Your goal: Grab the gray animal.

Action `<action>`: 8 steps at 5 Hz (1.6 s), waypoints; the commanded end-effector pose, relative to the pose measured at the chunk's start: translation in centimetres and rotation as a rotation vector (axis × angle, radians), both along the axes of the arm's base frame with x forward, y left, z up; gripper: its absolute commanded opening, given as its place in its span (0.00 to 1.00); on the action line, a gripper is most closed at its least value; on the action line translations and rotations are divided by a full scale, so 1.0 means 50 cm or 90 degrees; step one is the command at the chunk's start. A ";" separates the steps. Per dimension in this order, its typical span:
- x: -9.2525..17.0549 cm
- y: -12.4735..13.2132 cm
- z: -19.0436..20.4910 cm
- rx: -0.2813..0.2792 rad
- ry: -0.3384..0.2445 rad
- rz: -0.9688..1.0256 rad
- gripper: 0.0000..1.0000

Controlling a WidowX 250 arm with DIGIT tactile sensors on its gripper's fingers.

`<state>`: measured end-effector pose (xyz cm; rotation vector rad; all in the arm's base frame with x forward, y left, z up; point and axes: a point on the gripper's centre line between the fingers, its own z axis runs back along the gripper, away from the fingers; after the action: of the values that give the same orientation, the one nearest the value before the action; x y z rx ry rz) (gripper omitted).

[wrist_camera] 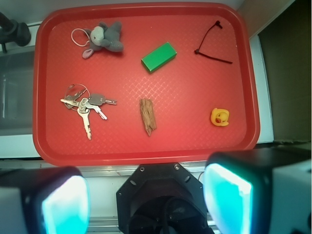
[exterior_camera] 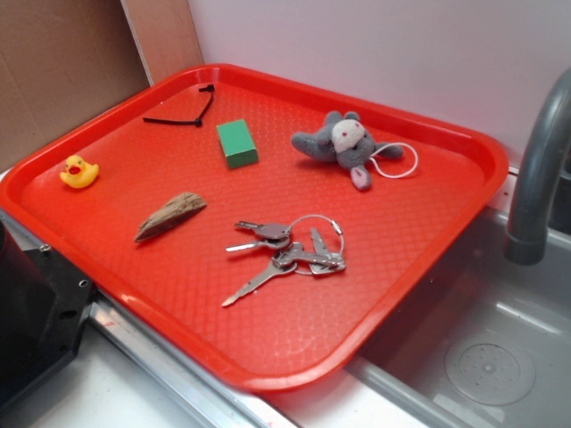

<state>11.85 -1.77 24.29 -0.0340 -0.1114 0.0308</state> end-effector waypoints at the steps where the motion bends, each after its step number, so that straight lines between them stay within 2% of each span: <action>1: 0.000 0.000 0.000 0.000 0.000 0.000 1.00; 2: 0.092 -0.008 -0.008 0.005 0.016 0.035 1.00; 3: 0.179 -0.025 -0.012 0.023 0.011 0.044 1.00; 4: 0.271 -0.045 -0.037 0.072 -0.007 -0.114 1.00; 5: 0.335 -0.078 -0.100 0.123 0.109 -0.284 1.00; 6: 0.339 -0.104 -0.105 0.099 0.085 -0.446 1.00; 8: 0.312 -0.112 -0.111 0.100 0.068 -0.765 1.00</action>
<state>29.12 -6.69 16.80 0.0368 0.1020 -1.1441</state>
